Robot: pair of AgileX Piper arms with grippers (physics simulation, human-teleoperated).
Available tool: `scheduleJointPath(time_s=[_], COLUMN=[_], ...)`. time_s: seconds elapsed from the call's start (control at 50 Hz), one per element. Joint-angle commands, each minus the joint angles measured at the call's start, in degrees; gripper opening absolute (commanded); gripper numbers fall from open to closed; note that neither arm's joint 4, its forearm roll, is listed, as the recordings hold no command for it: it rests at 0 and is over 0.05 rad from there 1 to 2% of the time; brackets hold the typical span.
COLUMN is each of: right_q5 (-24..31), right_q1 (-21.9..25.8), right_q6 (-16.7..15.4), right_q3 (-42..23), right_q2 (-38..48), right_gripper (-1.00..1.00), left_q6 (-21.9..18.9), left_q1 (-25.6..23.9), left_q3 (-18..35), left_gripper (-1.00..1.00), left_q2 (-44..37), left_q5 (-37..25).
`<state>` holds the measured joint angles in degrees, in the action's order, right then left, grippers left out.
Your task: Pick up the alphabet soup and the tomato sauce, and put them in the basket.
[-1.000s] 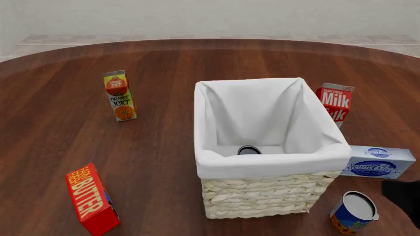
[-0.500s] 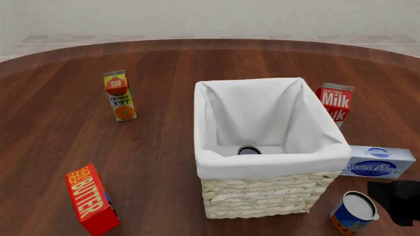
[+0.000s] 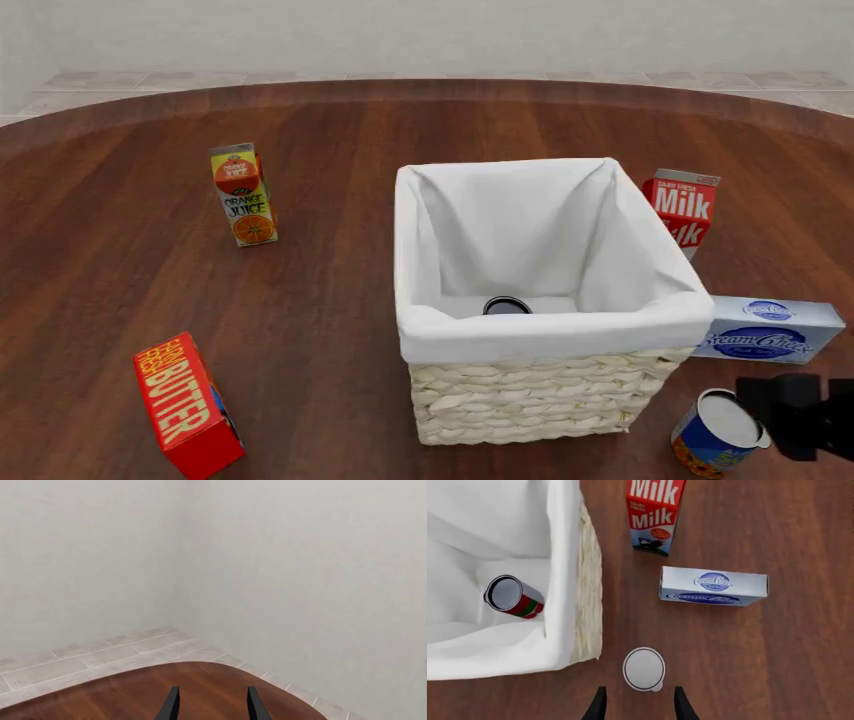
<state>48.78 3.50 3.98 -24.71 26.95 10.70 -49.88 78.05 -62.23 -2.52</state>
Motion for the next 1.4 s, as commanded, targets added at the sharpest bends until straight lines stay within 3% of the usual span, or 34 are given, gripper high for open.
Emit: scheduleJointPath(time_s=[0.02,0.72,1.12,1.4], right_q5=[-2.4,-6.7,-12.7,-12.2], right_q1=[-0.8,-1.3,-1.0,-1.2], right_q6=[-0.6,0.0,0.7,0.7], right_q3=[1.9,7.0,9.2,11.0], right_q2=[1.1,1.9,6.0,4.1], right_gripper=[1.00,1.00,1.00,1.00], left_q6=[0.2,0.1,0.2,0.5], left_q1=[-0.1,-0.6,-0.7,-0.7], left_q3=[-0.3,-0.3,-0.8,-1.2], left_gripper=[1.00,1.00,1.00,1.00], left_q2=[-0.1,-0.6,-0.8,-0.9], left_q5=[0.2,0.1,0.3,0.7])
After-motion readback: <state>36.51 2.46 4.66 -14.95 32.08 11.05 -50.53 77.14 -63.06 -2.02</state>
